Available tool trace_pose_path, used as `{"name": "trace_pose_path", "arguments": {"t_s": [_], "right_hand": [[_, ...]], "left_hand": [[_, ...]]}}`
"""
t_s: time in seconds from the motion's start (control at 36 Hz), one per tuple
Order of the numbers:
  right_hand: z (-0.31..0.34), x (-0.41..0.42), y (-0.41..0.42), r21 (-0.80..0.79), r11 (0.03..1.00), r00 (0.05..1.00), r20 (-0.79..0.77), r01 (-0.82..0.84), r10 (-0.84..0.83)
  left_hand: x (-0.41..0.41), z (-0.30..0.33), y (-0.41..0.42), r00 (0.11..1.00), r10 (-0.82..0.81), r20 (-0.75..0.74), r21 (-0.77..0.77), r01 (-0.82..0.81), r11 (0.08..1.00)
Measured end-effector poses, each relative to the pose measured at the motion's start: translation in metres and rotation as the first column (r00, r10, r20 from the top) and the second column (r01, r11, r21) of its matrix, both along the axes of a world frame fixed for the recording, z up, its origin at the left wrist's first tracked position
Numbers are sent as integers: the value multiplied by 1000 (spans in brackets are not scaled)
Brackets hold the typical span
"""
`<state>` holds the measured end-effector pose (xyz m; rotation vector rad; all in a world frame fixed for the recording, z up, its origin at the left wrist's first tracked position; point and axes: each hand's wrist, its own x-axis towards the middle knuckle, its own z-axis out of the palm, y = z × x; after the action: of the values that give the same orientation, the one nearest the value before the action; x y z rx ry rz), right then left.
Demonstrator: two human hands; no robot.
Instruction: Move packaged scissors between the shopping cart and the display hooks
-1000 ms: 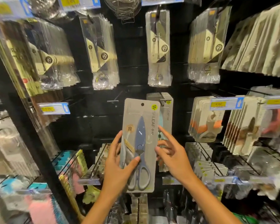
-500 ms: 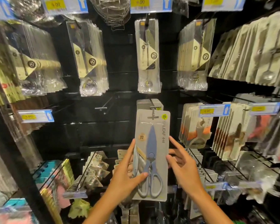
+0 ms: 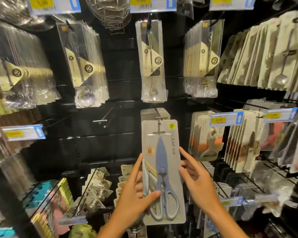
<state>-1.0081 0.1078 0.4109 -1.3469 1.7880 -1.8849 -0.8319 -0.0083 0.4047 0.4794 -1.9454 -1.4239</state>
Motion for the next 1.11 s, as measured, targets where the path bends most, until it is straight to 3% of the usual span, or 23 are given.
{"name": "trace_pose_path", "arguments": {"t_s": [0.61,0.72,0.92,1.11], "right_hand": [[-13,-36,-76,272,962,985,-156,-35,80],[-11,-39,-86,333,943,981,-191,26,41],[-24,-38,-65,399,906,974,-222,140,-52],[-44,-32,-30,389,912,957,-291,126,-8]], "left_hand": [[-42,2,-77,964,-22,264,-116,54,992],[-50,4,-81,959,-17,284,-157,64,985],[-28,-9,-84,884,137,448,-284,-5,959],[20,-40,-81,842,291,455,-509,-22,860]]}}
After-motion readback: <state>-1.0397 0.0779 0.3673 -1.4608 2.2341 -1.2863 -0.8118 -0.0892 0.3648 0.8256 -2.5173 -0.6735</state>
